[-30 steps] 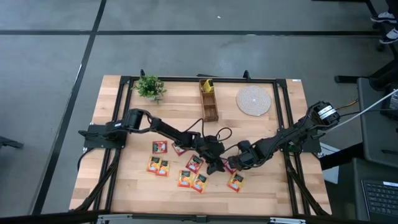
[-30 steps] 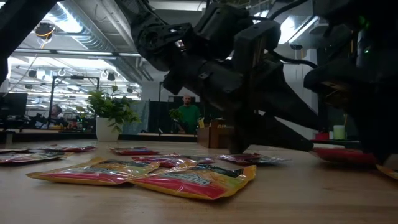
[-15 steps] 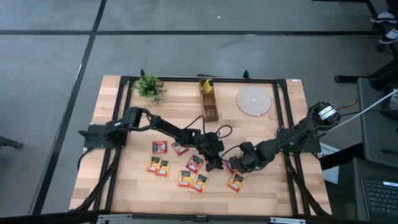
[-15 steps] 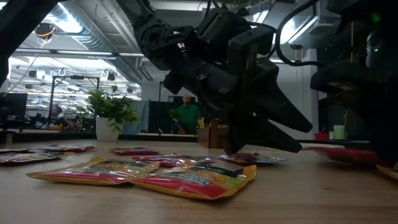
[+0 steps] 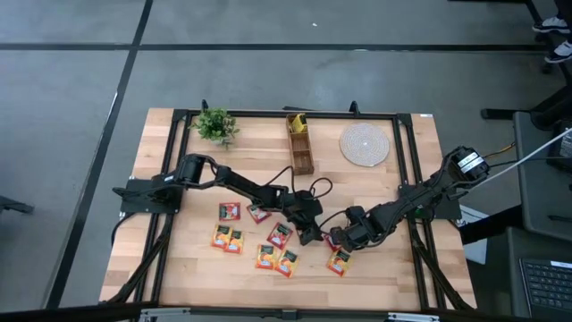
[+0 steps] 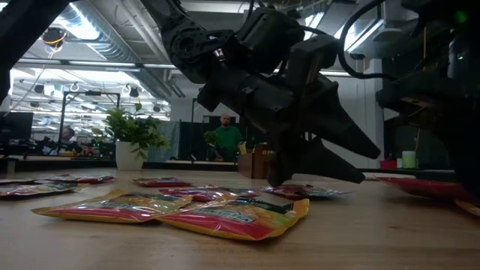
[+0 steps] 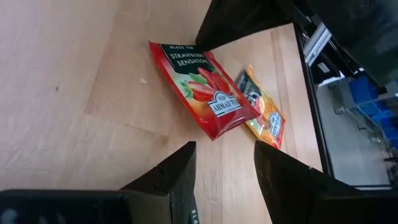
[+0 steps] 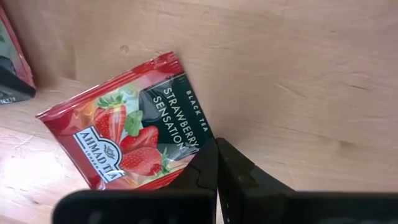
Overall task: Pick & Place Tea
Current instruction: Put the red tea bag into the middle section of the wooden organizer
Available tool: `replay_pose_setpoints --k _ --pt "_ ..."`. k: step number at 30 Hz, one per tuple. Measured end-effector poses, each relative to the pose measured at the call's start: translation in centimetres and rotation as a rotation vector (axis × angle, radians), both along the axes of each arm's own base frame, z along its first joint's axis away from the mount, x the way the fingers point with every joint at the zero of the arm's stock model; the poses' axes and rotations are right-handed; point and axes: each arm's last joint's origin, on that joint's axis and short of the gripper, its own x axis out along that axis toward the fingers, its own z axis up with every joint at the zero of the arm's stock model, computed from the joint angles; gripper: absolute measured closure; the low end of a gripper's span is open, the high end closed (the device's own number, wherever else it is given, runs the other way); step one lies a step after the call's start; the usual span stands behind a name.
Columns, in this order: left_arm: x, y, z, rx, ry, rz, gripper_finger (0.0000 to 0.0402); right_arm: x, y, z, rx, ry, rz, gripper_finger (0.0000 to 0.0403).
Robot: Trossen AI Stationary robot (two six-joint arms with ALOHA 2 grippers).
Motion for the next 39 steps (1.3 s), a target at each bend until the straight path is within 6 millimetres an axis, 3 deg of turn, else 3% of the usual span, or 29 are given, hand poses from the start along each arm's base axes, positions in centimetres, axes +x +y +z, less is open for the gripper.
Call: replay_pose_setpoints --k 11,20,39 --pt "-0.1 -1.4 0.0 0.0 0.013 0.045 0.0245 0.1 0.0 0.0 -0.007 -0.015 -0.003 0.0402" --pt "0.0 -1.1 0.0 -0.007 0.025 0.136 0.0245 0.3 0.1 0.0 -0.018 -0.051 -0.011 0.0402" --pt "0.0 -1.0 0.0 -0.014 0.029 0.146 0.0245 -0.1 0.6 0.0 -0.018 -0.045 -0.058 0.0402"
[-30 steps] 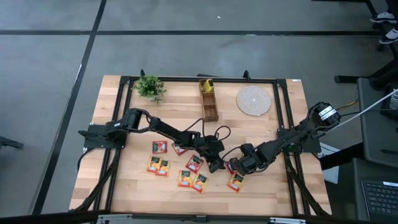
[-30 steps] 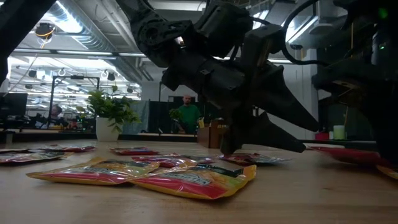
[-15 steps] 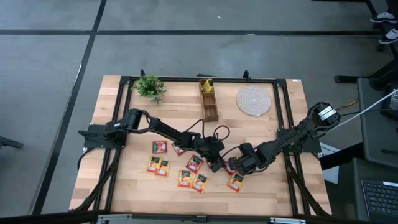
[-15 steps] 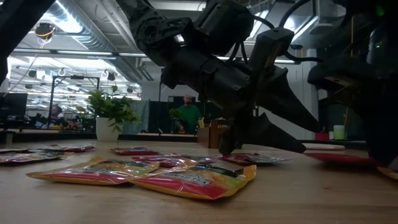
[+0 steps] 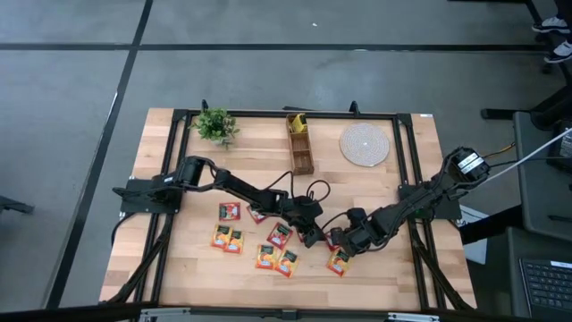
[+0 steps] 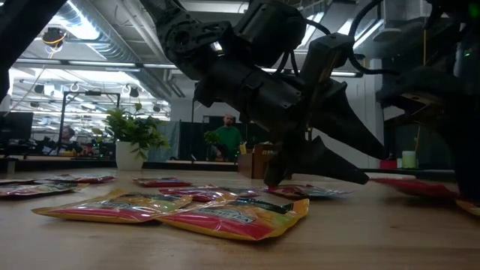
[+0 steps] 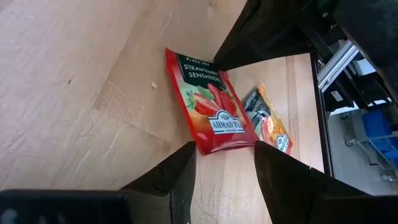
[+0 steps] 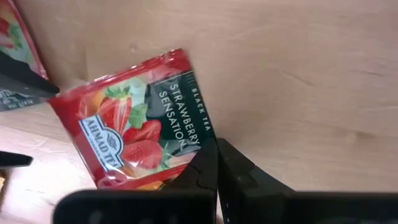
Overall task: Pick & Place Tea
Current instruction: Put the red tea bag into the middle section of the wooden organizer
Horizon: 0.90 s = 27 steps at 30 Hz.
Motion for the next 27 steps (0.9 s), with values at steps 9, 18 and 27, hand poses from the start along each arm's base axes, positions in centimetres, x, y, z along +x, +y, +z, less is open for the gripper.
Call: replay_pose_setpoints --k 9,18,27 --pt "0.1 0.2 0.1 -0.011 -0.01 -0.005 0.0245 0.0 0.0 0.0 -0.023 -0.014 -0.004 0.0402" --pt "0.0 0.2 0.4 -0.015 -0.018 -0.019 0.0245 -0.3 -0.2 0.1 -0.062 -0.008 -0.008 0.0403" --pt "-0.1 0.1 3.1 0.023 -0.094 -0.053 0.0245 -0.7 -1.0 2.3 -0.155 -0.115 0.008 0.0403"
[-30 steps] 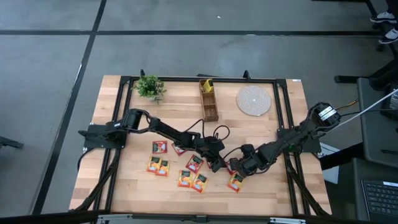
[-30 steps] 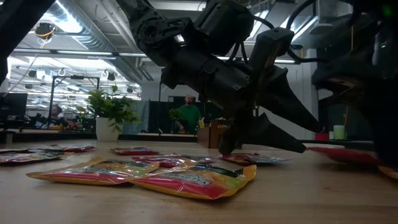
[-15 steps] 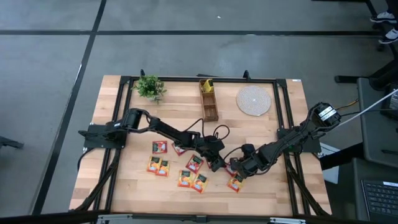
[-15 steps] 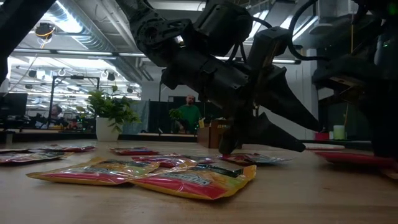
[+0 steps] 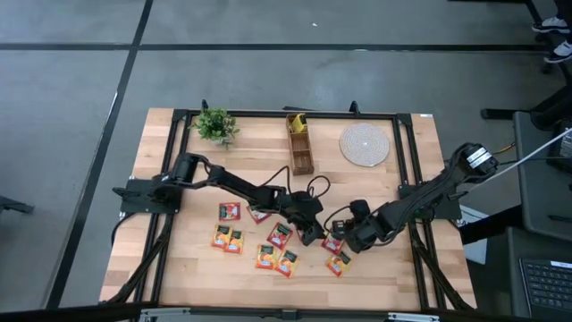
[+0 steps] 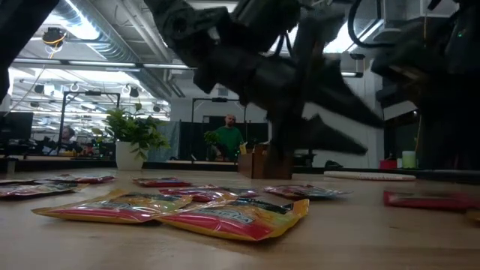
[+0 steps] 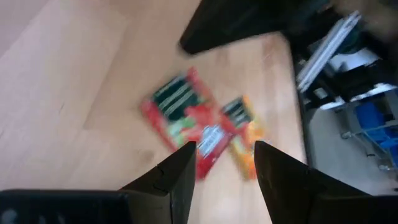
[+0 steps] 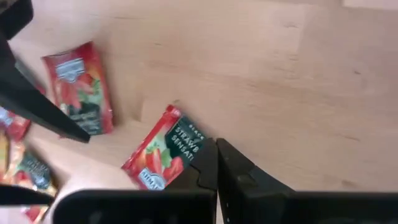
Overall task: Pick & Place Tea
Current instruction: Put the red tea bag into the middle section of the wooden organizer
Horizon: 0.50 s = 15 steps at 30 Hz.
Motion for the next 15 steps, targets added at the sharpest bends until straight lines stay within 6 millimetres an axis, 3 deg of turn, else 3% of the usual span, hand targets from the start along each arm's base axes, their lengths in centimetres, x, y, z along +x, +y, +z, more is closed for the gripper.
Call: replay_pose_setpoints --k 8,15 --pt "-0.8 -1.6 2.8 0.002 -0.03 -0.039 0.0245 0.6 0.5 1.5 -0.03 -0.034 0.245 0.0402" --pt "-1.4 -3.2 3.3 0.016 0.002 0.03 0.0245 0.8 1.0 2.0 0.006 -0.012 0.405 0.0402"
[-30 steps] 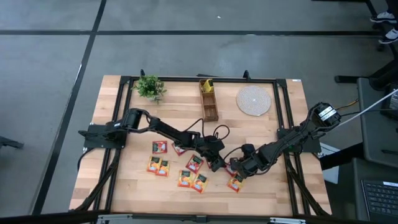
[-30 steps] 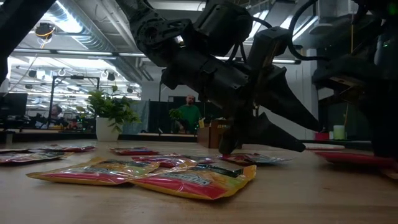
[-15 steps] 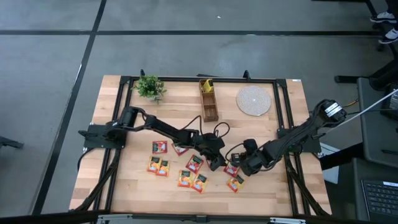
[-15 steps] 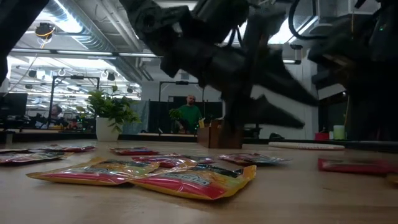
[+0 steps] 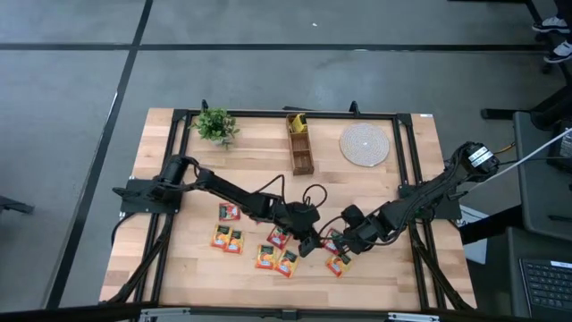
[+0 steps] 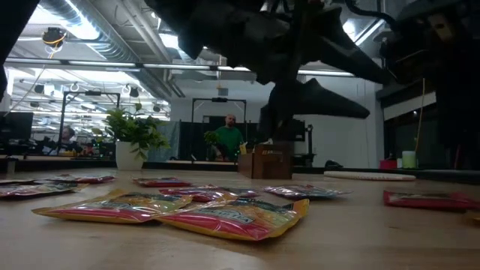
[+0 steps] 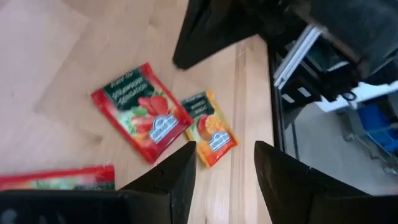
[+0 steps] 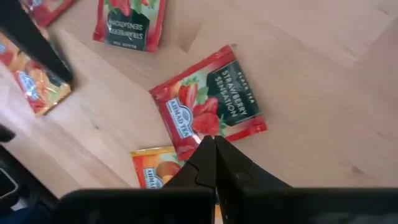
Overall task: Pick & Place Tea
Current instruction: Put the red tea bag into the middle section of the wooden organizer
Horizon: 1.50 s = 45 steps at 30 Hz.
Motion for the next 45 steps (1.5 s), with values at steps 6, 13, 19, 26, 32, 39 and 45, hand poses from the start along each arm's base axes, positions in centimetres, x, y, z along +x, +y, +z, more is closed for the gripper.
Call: replay_pose_setpoints --k 6,13,19,26,32,39,45 --pt "-0.5 -1.6 -0.3 0.034 0.025 0.036 0.0245 -0.2 0.0 -0.1 -0.013 0.022 0.055 0.0402" --pt "-0.8 -2.4 -0.3 0.012 0.041 0.032 0.0245 -0.2 -0.5 -0.4 -0.037 0.068 0.101 0.0402" --pt "-1.1 -2.2 0.9 0.023 0.04 0.055 0.0245 -0.3 -0.6 -0.5 -0.048 0.083 0.099 0.0402" --pt "-2.4 -1.7 2.7 0.16 0.079 0.081 0.0245 -0.2 -0.7 -0.9 -0.05 0.101 0.091 0.0402" --pt "-3.1 -2.0 3.1 0.227 0.104 0.09 0.0245 0.5 -0.2 -2.2 -0.048 0.115 0.096 0.0402" --pt "-3.3 -2.4 3.0 0.219 0.118 0.088 0.0245 0.7 -0.3 -3.0 -0.062 0.144 0.087 0.0402" --pt "-3.3 -2.4 3.0 0.209 0.126 0.095 0.0245 1.1 -0.6 -4.4 -0.071 0.204 0.077 0.0402"
